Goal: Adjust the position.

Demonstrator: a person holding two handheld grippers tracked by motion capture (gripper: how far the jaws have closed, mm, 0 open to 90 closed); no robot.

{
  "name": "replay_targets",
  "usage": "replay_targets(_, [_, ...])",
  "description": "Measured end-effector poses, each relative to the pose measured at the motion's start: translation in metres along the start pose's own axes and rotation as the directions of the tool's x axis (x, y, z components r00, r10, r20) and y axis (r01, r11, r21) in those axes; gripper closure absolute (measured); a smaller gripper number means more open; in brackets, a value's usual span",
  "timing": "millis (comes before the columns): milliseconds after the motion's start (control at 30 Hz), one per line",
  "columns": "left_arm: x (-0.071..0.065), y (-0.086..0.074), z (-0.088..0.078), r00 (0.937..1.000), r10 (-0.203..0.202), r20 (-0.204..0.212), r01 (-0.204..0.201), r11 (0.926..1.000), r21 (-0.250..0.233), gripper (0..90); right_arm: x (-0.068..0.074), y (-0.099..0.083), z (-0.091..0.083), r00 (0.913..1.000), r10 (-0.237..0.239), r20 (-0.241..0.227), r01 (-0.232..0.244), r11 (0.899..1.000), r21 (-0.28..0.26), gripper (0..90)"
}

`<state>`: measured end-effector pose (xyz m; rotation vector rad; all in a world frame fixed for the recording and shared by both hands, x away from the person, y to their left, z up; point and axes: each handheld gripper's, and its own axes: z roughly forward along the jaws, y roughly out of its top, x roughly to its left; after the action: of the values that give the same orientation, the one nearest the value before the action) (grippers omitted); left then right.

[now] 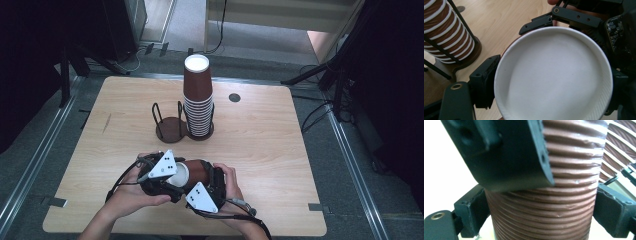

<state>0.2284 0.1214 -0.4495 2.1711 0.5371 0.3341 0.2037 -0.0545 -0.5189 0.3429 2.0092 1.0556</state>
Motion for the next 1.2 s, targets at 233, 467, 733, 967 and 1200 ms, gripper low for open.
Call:
replay_targets(233, [0.005,0.000,-0.003,0.9989,-0.030,0.036,0.031,0.9992,-0.027,21.4,-0.003,0.002,-0.004,1.0000,0.005,-0.005,-0.005,1.000,-0.015,7.5])
replay_targets(467, [0.011,-0.005,-0.003,0.9980,-0.057,-0.027,0.055,0.9968,-0.058,21.5,-0.006,0.004,-0.007,0.9998,0.016,-0.008,-0.016,0.999,-0.033,4.0])
replay_targets(733, [0.015,-0.010,-0.008,0.9919,-0.078,-0.100,0.061,0.9849,-0.162,21.2,-0.015,0.008,-0.011,0.9971,0.076,0.009,-0.075,0.996,-0.044,3.2])
replay_targets(967, [0.019,-0.013,-0.010,0.9778,-0.130,-0.165,0.083,0.9617,-0.261,21.1,-0.026,0.012,-0.017,0.9886,0.146,0.034,-0.144,0.987,-0.066,3.2])
replay_targets(1200, [0.018,-0.015,-0.012,0.9632,-0.151,-0.222,0.067,0.9352,-0.348,21.1,-0.032,0.015,-0.018,0.9717,0.233,0.041,-0.229,0.970,-0.079,3.2])
